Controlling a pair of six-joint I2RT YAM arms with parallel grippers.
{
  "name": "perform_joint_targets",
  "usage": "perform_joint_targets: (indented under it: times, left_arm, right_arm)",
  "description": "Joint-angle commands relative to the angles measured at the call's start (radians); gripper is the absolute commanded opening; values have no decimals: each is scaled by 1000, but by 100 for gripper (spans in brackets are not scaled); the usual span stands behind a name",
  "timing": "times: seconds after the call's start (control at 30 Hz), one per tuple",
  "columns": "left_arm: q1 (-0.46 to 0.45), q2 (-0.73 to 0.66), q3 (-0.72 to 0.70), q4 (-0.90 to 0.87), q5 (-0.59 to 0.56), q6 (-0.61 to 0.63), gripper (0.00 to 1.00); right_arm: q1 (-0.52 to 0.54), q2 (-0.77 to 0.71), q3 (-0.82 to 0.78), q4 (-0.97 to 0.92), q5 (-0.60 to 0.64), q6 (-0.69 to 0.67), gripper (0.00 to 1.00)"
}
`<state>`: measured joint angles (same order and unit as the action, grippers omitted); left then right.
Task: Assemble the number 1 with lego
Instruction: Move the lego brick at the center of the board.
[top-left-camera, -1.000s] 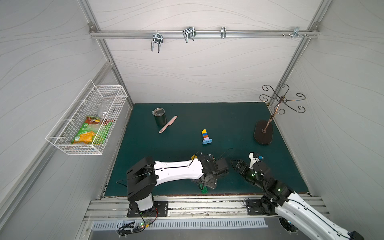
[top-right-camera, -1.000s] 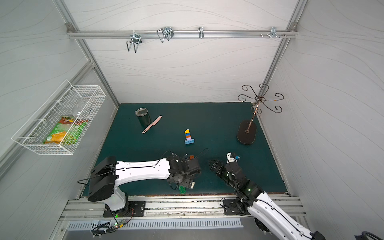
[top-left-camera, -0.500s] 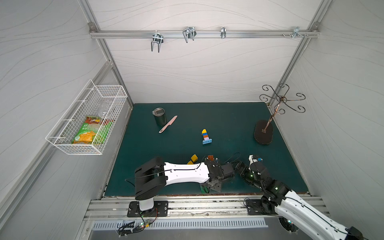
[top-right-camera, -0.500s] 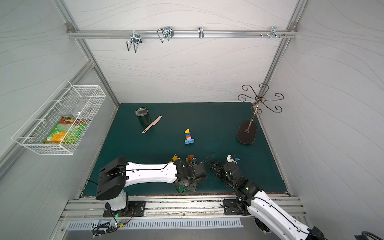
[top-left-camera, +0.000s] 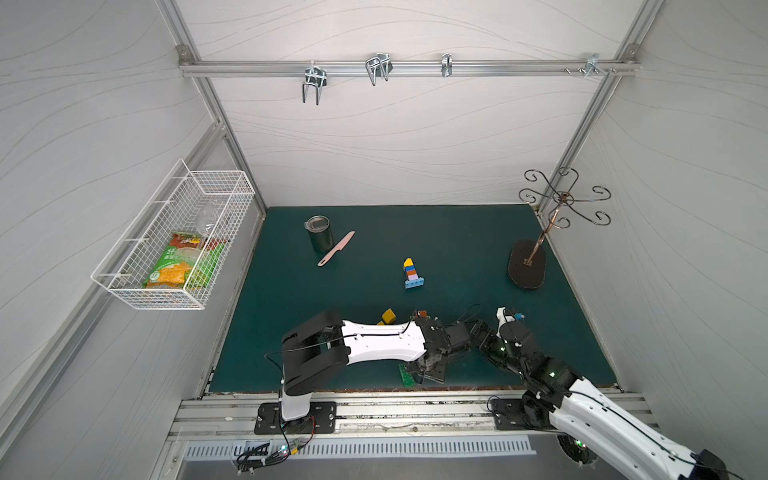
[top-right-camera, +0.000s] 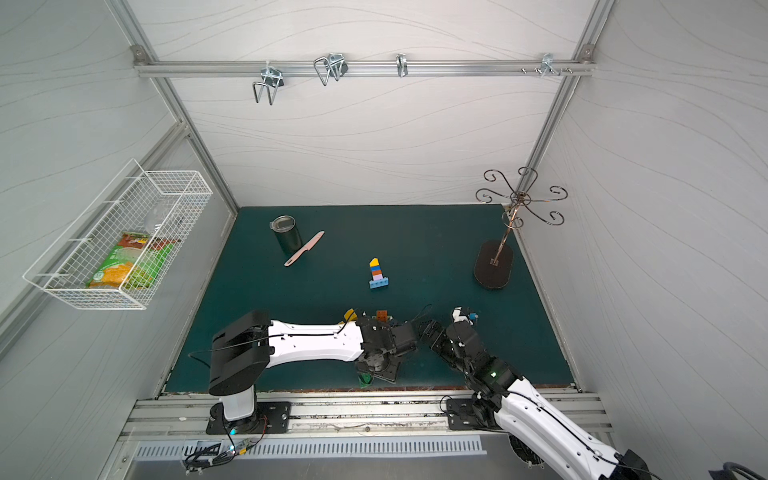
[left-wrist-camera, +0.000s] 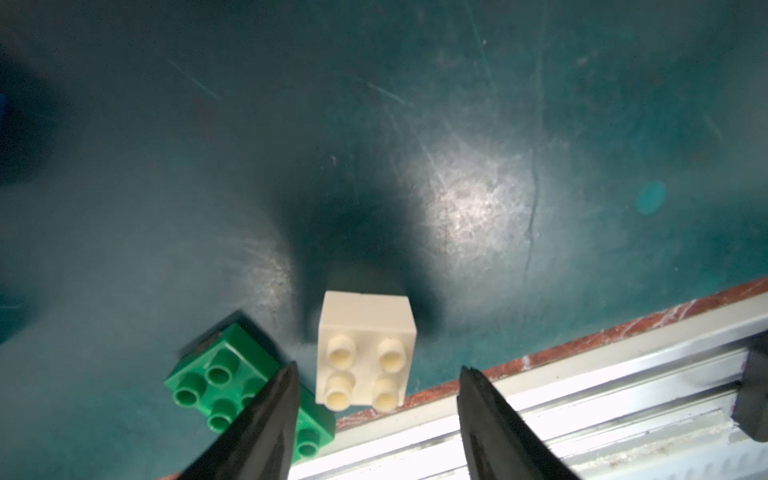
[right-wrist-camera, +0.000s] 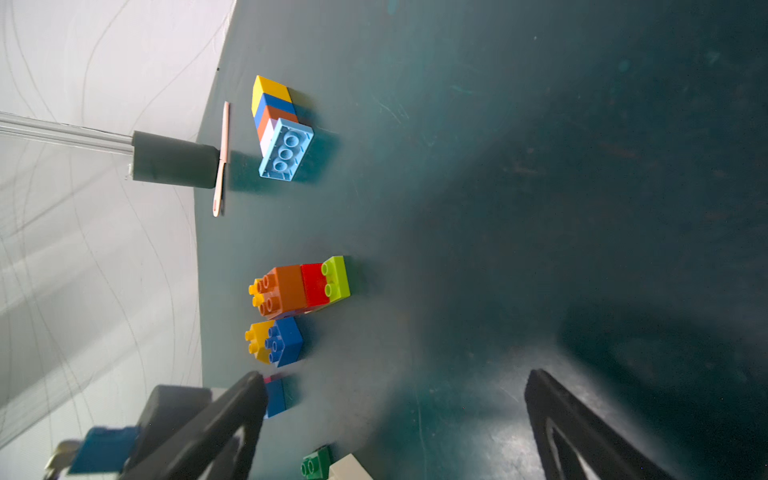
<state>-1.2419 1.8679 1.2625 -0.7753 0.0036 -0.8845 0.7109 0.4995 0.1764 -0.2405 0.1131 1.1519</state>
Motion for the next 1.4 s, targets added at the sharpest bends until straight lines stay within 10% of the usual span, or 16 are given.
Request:
perform_joint_targets:
  times: [0.0,0.33,1.07,1.37]
  left_arm:
    - [13,28,26,21,25,25,66]
    - [42,53,29,30,51,38,60]
    - [134,74,74,-4,36,7,16]
    - [150,118,131,-34,25,-15,16]
  right_arm:
    - [-5,-9,6,9,3,-10,99]
    - [-5,-6,3,12,3,-10,99]
    - [-5,-3,3,13,3,-10,99]
    - [-5,-1,2,20,4,-11,99]
